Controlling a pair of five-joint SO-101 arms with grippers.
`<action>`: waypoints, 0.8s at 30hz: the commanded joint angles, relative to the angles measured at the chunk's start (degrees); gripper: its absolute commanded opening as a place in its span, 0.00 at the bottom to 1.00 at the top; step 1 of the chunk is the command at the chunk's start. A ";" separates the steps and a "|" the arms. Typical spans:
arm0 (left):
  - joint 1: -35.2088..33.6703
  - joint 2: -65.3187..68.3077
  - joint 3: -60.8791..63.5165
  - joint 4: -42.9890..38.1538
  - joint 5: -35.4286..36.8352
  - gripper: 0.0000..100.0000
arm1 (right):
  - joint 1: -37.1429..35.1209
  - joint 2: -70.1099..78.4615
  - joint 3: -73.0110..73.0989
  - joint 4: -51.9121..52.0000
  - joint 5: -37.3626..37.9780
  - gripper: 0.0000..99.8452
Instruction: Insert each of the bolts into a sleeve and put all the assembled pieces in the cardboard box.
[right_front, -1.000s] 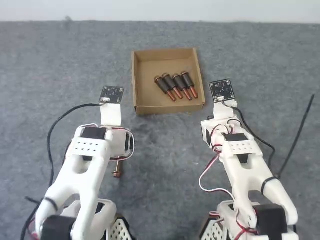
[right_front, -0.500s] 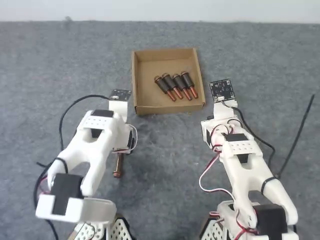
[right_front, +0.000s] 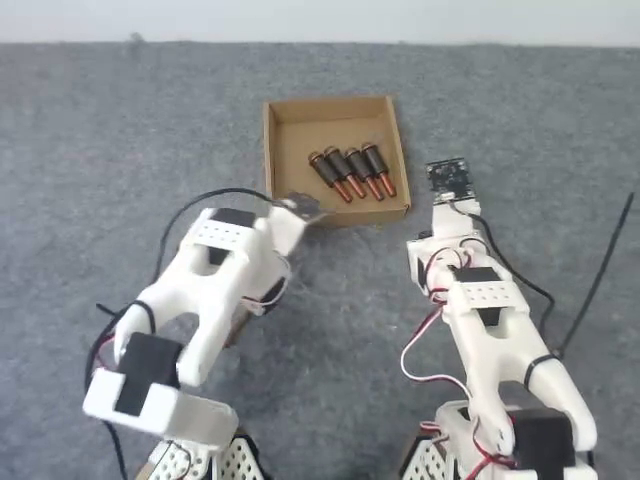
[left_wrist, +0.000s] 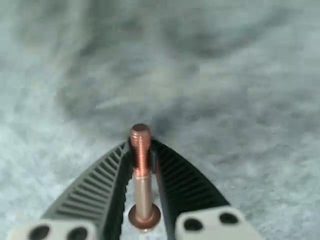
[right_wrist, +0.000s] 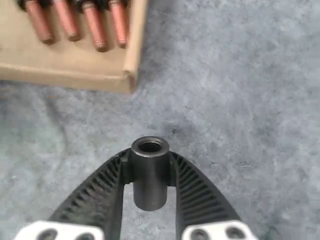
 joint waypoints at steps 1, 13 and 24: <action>6.86 -7.74 -3.30 1.23 -3.34 0.01 | 2.24 -0.13 0.35 -3.56 1.05 0.01; 14.95 -11.52 -3.38 1.14 -0.97 0.17 | 2.15 -0.13 1.23 -5.14 1.05 0.01; 20.04 -28.75 4.00 8.35 1.58 0.01 | 1.98 -0.13 1.23 -5.14 1.05 0.01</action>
